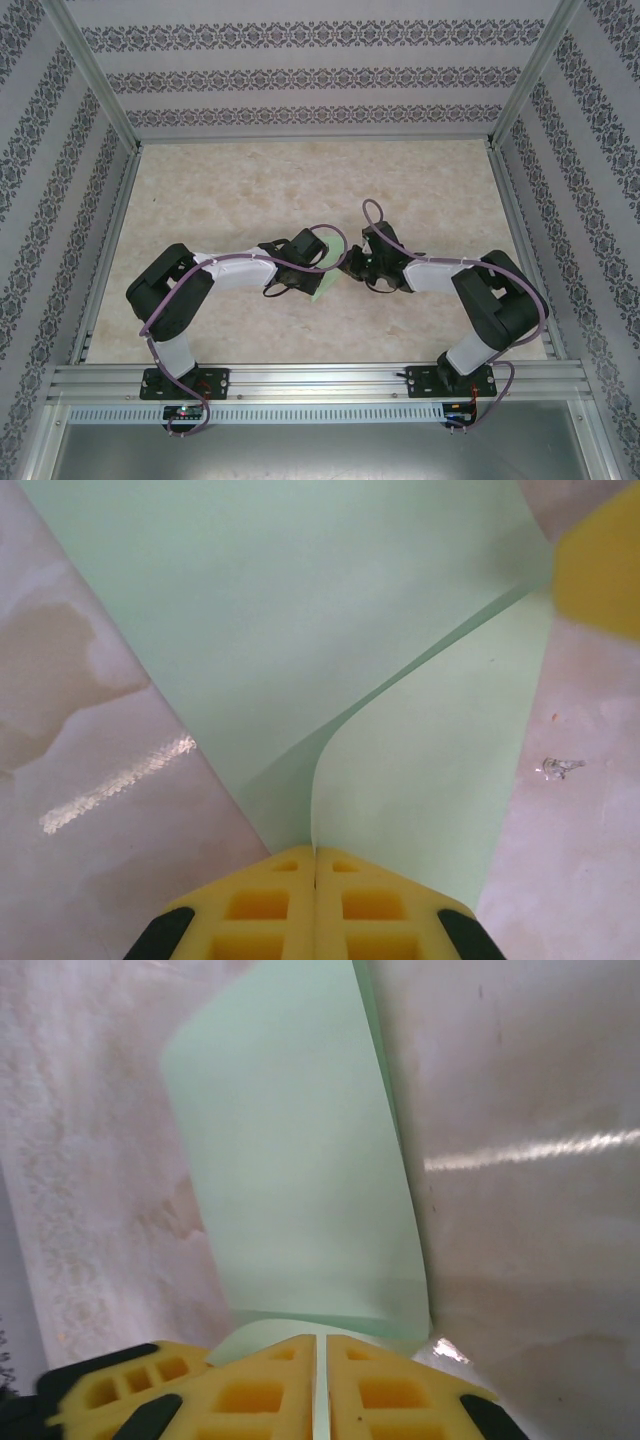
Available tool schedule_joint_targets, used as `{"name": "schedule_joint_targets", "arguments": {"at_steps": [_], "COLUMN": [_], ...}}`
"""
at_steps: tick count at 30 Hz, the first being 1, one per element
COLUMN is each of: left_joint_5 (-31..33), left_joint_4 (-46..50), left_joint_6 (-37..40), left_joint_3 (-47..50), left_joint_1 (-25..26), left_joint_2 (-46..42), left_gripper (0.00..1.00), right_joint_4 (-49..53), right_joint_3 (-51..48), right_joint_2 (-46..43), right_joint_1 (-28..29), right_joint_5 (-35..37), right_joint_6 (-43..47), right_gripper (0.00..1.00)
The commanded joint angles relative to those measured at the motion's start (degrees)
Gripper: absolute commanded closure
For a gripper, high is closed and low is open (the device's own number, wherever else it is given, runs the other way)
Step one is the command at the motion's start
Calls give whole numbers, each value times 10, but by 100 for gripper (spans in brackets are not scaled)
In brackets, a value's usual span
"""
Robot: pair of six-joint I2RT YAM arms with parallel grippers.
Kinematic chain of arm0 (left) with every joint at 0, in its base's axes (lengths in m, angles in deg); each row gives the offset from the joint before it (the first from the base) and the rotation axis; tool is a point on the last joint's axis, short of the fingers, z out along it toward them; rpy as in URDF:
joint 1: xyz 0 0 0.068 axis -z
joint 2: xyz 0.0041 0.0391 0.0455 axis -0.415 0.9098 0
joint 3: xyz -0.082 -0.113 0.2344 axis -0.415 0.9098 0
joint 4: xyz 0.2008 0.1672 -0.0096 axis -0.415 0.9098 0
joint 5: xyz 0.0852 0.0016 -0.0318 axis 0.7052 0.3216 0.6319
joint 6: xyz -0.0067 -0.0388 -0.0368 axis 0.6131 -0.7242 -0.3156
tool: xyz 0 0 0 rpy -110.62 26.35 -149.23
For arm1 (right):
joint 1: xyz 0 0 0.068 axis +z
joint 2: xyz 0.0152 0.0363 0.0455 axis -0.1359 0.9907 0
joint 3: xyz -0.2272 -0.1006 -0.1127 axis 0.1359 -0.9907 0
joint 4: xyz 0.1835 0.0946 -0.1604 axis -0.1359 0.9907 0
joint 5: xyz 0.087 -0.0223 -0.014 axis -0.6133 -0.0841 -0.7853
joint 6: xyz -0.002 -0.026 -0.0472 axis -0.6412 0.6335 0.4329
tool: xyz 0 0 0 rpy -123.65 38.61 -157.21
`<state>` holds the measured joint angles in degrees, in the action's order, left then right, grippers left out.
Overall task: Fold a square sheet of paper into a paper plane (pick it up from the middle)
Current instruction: Third fold the triangle at the center of the table.
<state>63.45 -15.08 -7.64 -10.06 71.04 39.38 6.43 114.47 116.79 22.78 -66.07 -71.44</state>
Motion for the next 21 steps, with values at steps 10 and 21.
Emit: {"name": "schedule_joint_targets", "arguments": {"at_steps": [10, 21], "left_joint_5": [0, 3], "left_joint_4": [38, 40], "left_joint_6": [1, 1], "left_joint_3": [4, 4], "left_joint_1": [-3, -2], "left_joint_2": [14, 11], "left_gripper": [98, 98], "right_joint_4": [-10, 36], "right_joint_3": [22, 45], "right_joint_2": [80, 7], "right_joint_1": [-9, -8], "right_joint_5": [-14, -11], "right_joint_6": [32, 46], "right_gripper": [90, 89]}}
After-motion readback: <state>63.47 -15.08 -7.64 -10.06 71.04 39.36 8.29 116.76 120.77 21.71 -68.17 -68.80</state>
